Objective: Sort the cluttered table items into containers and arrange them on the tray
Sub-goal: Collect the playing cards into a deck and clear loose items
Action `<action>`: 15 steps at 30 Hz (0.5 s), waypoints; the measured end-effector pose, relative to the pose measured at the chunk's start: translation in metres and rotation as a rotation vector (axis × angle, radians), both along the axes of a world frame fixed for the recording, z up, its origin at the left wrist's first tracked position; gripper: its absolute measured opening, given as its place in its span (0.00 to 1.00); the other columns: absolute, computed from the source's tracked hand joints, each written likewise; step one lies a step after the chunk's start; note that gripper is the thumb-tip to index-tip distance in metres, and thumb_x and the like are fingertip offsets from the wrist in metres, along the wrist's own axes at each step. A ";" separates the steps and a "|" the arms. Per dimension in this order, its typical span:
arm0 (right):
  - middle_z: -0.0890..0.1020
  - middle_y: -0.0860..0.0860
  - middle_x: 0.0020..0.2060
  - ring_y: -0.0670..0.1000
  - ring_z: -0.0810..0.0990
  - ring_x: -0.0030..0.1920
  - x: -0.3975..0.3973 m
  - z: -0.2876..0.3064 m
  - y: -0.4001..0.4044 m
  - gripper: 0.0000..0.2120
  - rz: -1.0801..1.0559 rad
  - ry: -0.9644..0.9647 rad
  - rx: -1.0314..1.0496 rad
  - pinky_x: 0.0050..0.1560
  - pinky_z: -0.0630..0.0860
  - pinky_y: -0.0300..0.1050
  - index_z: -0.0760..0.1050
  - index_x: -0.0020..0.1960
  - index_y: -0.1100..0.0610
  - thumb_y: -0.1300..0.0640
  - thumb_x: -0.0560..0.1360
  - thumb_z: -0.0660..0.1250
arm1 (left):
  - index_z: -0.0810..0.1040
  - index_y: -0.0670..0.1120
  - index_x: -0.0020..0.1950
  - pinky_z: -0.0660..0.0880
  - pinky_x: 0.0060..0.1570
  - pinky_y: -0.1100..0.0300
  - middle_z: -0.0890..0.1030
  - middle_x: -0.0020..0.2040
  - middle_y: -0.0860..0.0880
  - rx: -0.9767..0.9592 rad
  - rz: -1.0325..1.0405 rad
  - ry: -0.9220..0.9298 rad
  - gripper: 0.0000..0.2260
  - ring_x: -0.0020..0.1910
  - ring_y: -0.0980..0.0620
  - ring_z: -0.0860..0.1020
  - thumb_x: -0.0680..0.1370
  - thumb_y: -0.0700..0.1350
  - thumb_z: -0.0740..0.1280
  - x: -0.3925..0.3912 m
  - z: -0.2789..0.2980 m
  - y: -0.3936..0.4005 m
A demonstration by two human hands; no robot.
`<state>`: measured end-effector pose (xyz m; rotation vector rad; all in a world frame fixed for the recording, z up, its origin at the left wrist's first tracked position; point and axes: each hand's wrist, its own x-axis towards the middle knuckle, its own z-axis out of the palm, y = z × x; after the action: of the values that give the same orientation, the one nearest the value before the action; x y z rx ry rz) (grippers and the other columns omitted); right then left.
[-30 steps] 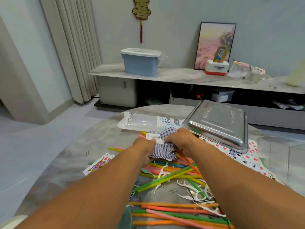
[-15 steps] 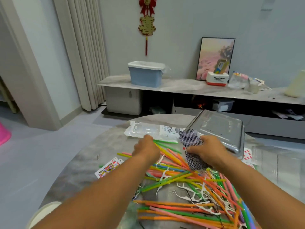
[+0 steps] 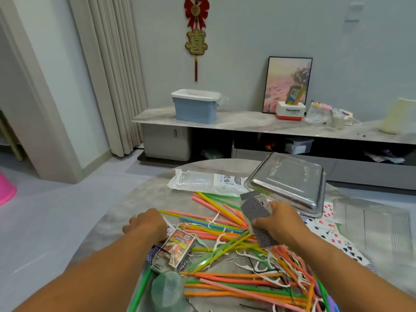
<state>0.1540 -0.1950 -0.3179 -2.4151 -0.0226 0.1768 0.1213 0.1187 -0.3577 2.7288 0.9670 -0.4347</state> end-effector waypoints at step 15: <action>0.87 0.63 0.48 0.62 0.87 0.46 -0.023 0.019 0.014 0.13 -0.231 0.387 1.174 0.46 0.85 0.55 0.80 0.57 0.67 0.63 0.74 0.74 | 0.72 0.42 0.56 0.73 0.47 0.52 0.77 0.55 0.38 -0.616 0.107 -0.657 0.05 0.48 0.42 0.76 0.81 0.36 0.64 0.011 0.055 -0.017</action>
<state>0.1311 -0.1805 -0.2993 -1.1773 0.2571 0.3885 0.1321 0.1016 -0.3024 2.0248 0.6463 0.1680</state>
